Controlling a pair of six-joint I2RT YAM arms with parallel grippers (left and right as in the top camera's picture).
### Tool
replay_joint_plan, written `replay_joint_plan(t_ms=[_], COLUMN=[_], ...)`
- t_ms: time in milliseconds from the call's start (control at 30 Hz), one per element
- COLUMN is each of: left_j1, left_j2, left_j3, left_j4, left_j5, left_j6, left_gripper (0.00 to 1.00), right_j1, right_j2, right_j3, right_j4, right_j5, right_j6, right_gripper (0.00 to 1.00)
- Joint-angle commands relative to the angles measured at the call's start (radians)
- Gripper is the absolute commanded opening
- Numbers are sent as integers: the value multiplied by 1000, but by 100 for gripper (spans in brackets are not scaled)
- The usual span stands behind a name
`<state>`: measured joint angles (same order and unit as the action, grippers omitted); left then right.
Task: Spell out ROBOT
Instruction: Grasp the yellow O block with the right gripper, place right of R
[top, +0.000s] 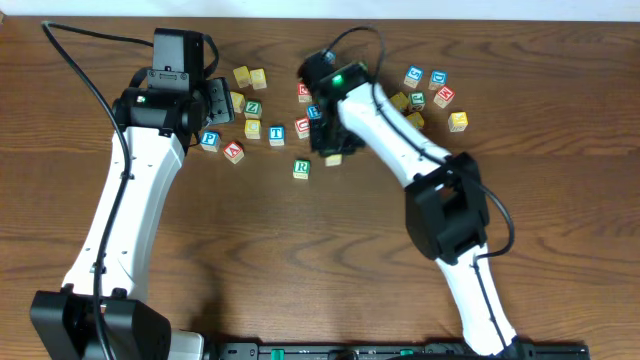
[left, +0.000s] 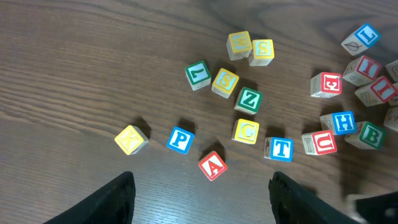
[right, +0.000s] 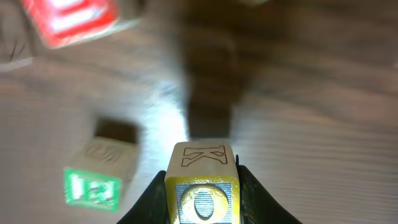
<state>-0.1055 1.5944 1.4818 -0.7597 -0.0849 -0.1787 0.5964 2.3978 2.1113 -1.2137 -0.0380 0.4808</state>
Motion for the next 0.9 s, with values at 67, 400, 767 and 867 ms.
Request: replay_joint_plan(t_ms=[67,400,767,867], left_j1=[5,5,5,5], left_j2=[7,7,7,7], left_j3=[11,11,11,11], left_j4=[-2,-2,-2,-2], left_j5=[-13,-13,-13,-13], left_j6=[13,13,13,13], left_gripper=[69,69,69,68], right_j1=[40,52,73,73], right_j2=[-29,-30,-29,-29], right_j3=[-71,-79,-79,-79], right_j4=[66,71,73,72], right_j5=[14,-13,-20,-20], right_j6=[25,46,99,98], right_gripper=[23,23,30,46])
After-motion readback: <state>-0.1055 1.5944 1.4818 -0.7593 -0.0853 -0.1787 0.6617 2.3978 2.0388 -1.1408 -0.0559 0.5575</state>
